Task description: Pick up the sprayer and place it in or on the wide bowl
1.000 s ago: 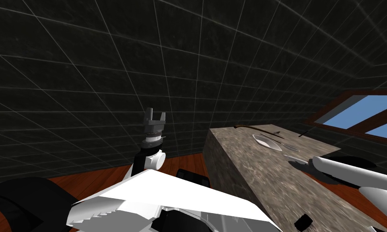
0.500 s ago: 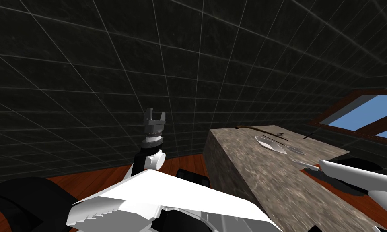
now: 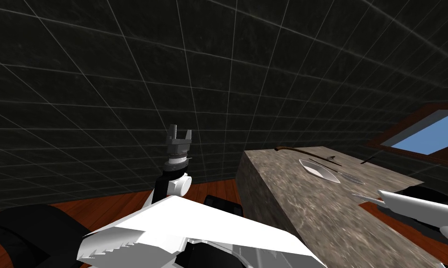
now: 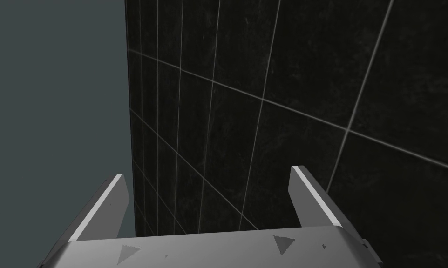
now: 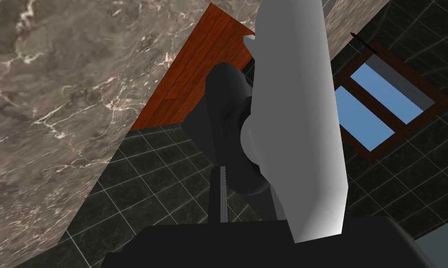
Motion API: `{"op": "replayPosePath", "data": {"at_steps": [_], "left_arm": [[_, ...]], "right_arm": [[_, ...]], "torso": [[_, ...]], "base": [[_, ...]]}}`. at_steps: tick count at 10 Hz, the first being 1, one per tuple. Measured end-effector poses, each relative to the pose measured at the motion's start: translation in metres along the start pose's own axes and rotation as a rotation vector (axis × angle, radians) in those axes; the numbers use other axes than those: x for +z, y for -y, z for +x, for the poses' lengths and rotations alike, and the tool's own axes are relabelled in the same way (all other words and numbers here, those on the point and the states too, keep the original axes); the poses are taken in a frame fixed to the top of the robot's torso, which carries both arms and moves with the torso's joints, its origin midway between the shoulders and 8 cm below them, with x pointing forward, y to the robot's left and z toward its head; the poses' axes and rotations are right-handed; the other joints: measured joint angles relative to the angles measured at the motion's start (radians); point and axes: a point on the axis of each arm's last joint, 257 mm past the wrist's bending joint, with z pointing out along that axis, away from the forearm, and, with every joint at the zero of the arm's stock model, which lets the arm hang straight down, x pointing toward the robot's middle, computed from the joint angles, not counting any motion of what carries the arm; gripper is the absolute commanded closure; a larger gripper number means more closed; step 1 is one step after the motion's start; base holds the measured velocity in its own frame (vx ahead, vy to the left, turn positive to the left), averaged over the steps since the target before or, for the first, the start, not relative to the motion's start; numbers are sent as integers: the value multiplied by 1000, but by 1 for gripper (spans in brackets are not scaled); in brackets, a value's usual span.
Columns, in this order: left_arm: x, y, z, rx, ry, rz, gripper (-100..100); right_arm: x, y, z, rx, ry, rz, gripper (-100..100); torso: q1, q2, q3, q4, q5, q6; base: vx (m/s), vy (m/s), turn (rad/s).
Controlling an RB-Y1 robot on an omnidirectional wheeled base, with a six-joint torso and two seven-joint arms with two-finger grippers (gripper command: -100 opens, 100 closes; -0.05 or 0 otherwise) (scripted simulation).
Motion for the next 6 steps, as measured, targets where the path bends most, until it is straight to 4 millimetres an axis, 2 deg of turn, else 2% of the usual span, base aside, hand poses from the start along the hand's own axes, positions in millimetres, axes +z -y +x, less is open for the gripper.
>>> {"op": "replayPosePath", "data": {"at_steps": [6], "left_arm": [[0,0,0,0,0,0,0]], "right_arm": [[1,10,-41,-139,126,13,100]], "torso": [[1,0,0,0,1,-1]], "base": [[43,-10,43]]}}
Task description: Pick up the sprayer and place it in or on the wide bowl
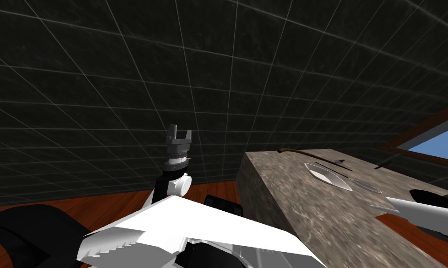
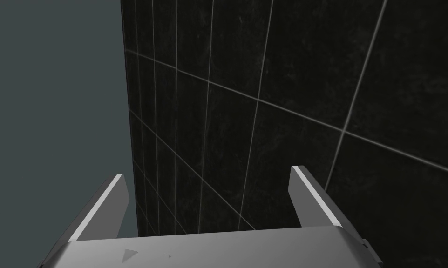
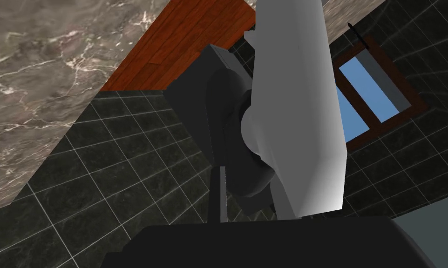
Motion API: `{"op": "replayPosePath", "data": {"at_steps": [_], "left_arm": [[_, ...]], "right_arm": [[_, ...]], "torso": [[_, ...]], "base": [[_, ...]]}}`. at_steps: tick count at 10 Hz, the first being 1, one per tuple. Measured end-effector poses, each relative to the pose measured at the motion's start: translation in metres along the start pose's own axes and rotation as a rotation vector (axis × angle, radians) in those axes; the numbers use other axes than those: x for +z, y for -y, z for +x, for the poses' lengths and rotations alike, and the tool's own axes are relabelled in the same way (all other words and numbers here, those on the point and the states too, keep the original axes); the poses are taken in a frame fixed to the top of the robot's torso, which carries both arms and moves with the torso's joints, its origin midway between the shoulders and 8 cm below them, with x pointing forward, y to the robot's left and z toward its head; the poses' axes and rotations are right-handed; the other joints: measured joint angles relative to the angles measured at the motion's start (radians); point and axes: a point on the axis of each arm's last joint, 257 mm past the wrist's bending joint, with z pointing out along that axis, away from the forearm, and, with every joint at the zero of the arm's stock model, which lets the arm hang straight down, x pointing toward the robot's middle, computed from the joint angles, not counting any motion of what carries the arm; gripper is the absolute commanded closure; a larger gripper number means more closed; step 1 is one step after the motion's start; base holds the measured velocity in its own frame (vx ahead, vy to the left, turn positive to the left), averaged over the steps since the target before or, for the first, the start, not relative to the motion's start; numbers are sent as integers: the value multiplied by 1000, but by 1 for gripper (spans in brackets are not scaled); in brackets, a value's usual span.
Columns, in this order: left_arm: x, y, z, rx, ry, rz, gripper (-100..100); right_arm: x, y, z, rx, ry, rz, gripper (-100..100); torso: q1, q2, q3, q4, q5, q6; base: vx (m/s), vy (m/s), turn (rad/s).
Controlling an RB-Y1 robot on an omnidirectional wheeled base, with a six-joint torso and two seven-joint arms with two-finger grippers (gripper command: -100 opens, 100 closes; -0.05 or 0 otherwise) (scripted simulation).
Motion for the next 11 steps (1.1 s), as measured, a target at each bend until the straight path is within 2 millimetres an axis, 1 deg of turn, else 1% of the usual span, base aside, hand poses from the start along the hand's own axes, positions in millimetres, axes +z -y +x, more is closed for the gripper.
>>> {"op": "replayPosePath", "data": {"at_steps": [1,3,4,6,9,11], "left_arm": [[0,0,0,0,0,0,0],[0,0,0,0,0,0,0],[0,0,0,0,0,0,0],[0,0,0,0,0,0,0],[0,0,0,0,0,0,0],[0,0,0,0,0,0,0]], "right_arm": [[0,0,-3,-14,13,0,100],[2,5,-19,-70,59,7,100],[3,10,-27,-100,85,15,100],[3,9,-37,-145,121,14,100],[3,18,-59,-233,190,28,100],[2,16,-68,-275,222,30,100]], "torso": [[0,1,1,0,0,0],[1,0,0,0,1,0],[1,-1,-1,0,0,-2],[1,0,0,0,1,-1],[2,-1,-1,0,1,-3],[2,0,0,0,1,-2]], "base": [[41,-2,86],[65,-12,83],[66,-23,56],[42,-5,41],[66,-10,77],[40,-11,48]]}}
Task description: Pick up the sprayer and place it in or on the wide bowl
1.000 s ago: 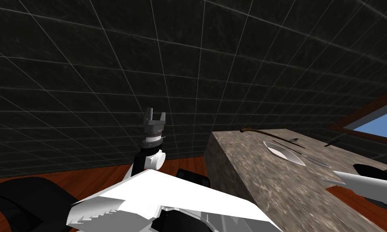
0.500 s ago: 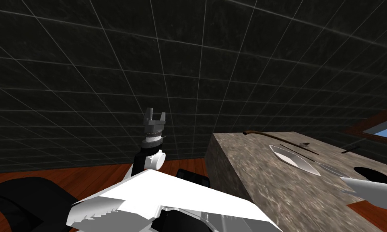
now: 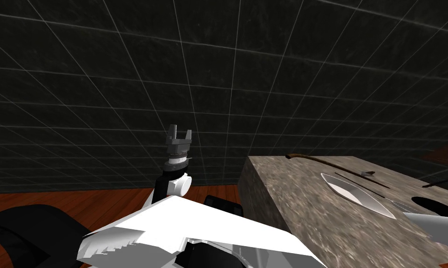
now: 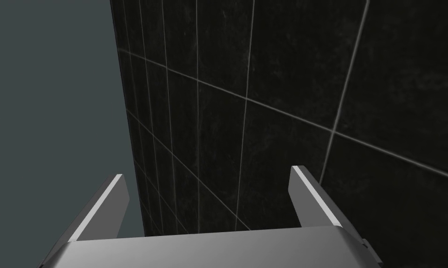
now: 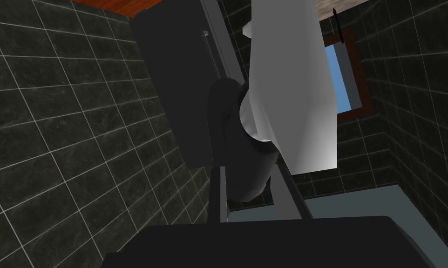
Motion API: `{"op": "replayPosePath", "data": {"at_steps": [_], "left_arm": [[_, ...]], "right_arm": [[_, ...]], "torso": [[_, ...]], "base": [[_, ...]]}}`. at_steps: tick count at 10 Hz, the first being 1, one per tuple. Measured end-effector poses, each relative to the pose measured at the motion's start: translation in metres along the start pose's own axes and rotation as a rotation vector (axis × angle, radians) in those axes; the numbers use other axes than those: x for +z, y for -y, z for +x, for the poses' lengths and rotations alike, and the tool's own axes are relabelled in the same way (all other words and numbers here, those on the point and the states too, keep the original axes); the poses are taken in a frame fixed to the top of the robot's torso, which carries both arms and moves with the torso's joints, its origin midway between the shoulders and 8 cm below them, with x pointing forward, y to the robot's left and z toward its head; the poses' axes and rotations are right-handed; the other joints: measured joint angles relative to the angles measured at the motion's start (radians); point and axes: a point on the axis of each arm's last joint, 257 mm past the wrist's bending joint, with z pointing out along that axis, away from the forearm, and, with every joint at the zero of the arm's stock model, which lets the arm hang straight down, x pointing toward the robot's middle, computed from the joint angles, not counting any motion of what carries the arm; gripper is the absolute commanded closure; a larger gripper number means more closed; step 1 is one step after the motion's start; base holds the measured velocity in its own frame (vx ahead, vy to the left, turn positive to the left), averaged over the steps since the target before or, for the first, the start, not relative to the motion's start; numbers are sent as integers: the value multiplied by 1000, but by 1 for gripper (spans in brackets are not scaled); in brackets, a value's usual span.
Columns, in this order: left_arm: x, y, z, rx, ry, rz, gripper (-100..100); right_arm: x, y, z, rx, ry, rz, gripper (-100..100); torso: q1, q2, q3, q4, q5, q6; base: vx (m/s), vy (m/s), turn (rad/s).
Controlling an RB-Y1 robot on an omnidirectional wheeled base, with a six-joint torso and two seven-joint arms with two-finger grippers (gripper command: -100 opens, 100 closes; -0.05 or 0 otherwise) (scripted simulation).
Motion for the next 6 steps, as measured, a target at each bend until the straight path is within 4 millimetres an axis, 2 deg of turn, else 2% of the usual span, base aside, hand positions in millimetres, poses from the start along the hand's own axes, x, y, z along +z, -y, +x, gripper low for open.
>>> {"op": "replayPosePath", "data": {"at_steps": [6], "left_arm": [[0,0,0,0,0,0,0]], "right_arm": [[5,12,-33,-171,120,14,100]], "torso": [[0,-2,-1,-1,1,-2]], "base": [[68,-19,75]]}}
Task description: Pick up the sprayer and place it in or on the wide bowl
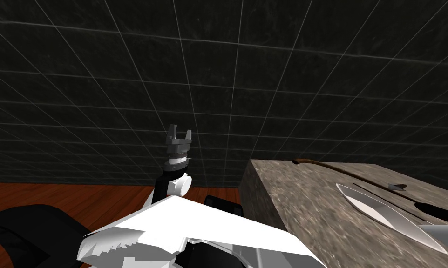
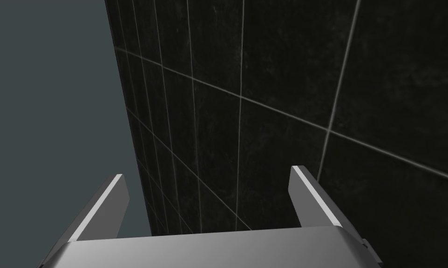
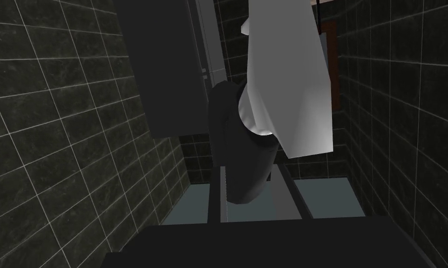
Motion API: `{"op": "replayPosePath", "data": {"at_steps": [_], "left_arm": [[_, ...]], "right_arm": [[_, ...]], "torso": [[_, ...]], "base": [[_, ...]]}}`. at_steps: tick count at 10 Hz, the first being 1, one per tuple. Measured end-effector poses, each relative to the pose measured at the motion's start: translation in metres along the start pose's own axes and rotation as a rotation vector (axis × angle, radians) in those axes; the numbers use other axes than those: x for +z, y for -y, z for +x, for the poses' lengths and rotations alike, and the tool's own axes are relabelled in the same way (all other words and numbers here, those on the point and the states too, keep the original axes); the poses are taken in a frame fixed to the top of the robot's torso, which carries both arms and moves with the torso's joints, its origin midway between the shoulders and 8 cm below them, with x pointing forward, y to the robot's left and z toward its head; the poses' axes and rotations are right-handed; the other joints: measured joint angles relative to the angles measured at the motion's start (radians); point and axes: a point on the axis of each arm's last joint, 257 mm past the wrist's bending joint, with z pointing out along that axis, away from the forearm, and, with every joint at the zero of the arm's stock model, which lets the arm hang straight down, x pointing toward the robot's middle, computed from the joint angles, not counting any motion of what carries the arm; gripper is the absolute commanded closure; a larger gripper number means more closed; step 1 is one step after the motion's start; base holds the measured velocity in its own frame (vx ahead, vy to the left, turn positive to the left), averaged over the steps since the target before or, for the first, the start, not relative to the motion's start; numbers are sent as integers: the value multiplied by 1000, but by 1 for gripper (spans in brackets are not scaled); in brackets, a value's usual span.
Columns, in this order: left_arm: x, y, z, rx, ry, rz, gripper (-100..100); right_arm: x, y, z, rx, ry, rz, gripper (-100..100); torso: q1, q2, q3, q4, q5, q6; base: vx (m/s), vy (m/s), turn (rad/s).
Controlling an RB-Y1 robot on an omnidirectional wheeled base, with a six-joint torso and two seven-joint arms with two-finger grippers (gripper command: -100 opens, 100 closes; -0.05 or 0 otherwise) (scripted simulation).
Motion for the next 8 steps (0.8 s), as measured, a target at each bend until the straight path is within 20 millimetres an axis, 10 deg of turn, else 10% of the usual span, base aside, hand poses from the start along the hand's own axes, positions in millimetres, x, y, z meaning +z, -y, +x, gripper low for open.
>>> {"op": "replayPosePath", "data": {"at_steps": [8], "left_arm": [[0,0,0,0,0,0,0]], "right_arm": [[5,14,-31,-216,132,8,100]], "torso": [[1,0,0,0,0,-1]], "base": [[64,-24,82]]}}
